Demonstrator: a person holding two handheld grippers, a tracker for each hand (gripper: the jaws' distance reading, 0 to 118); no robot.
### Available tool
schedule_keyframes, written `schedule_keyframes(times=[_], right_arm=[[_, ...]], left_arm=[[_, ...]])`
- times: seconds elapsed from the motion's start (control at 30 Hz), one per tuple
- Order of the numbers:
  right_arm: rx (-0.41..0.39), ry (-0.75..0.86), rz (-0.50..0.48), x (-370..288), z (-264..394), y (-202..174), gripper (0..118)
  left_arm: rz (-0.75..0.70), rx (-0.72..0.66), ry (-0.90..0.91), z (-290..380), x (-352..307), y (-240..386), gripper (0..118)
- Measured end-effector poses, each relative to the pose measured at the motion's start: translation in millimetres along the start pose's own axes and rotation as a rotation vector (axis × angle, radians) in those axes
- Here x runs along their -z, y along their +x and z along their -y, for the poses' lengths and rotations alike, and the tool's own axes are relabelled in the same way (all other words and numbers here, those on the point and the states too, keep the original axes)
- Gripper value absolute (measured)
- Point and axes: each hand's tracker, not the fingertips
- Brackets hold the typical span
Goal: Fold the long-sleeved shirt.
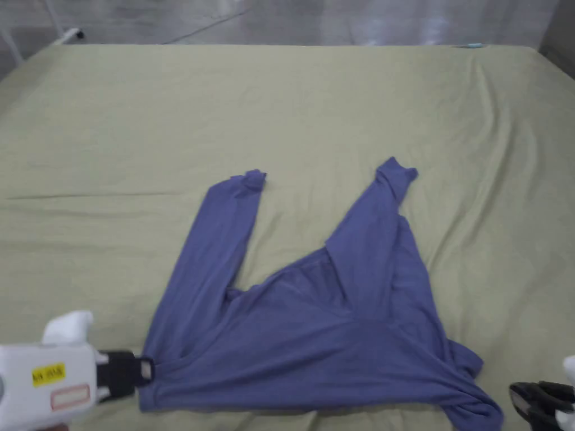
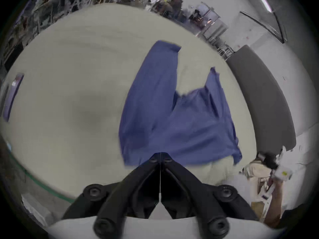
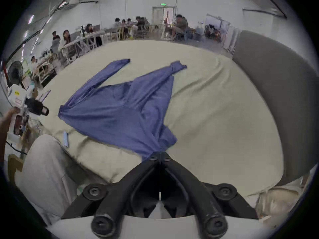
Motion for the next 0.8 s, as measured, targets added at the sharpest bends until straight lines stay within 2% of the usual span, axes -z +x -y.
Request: schedule_keyframes(times=[0.03, 0.07, 0.1, 0.13, 0.17, 0.2, 0.33, 0.4, 0.47, 0.5, 0.57, 0.6, 0.63, 0.67, 0.7, 0.77, 0.8], right_arm=[[0.012, -0.012, 0.009, 4, 1, 3, 0], [0.020, -0.021, 0.015, 2, -1, 5, 0], [0.028, -0.029, 0.021, 5, 0, 8, 0], [0.033, -0.039, 0.022, 8, 1, 11, 0], [0.034, -0.050, 0.017, 11, 3, 14, 0], [0.040, -0.065, 0.013, 11, 6, 11, 0], [0.073, -0.127, 0.024, 19, 14, 9, 0], [0.071, -0.140, 0.027, 22, 17, 8, 0], [0.059, -0.161, 0.025, 26, 18, 7, 0], [0.051, -0.170, 0.031, 28, 17, 7, 0], [0.034, -0.192, 0.052, 36, 14, 9, 0], [0.029, -0.207, 0.064, 41, 11, 10, 0], [0.027, -0.219, 0.077, 46, 8, 12, 0], [0.029, -0.234, 0.094, 53, 3, 14, 0], [0.034, -0.232, 0.093, 59, -2, 16, 2], [0.051, -0.233, 0.090, 71, -12, 23, 88], [0.078, -0.234, 0.083, 81, -17, 25, 115]], left_arm=[[-0.003, -0.004, 0.045, -21, 9, 2, 58], [-0.003, 0.013, 0.065, -42, 20, 4, 100], [-0.010, 0.013, 0.046, -70, 35, 10, 118], [-0.013, 0.008, 0.038, -93, 55, 9, 117], [0.004, -0.001, 0.111, -111, 68, 7, 117], [-0.032, -0.042, 0.028, -128, 90, 6, 117], [-0.192, -0.064, -0.042, -179, 140, 7, 117], [-0.183, -0.055, -0.076, -177, 175, -5, 117], [-0.252, -0.031, -0.112, -172, 188, 2, 106], [-0.338, 0.067, -0.114, -165, 188, 8, 100], [-0.446, 0.280, -0.061, -152, 184, 30, 80], [-0.412, 0.289, -0.012, -147, 177, 31, 66], [-0.396, 0.302, -0.010, -144, 173, 32, 12], [-0.347, 0.282, -0.052, -139, 170, 35, 0], [-0.350, 0.260, -0.042, -136, 162, 36, 0], [-0.260, 0.227, -0.046, -135, 146, 43, 0], [-0.234, 0.219, 0.007, -138, 134, 43, 0]])
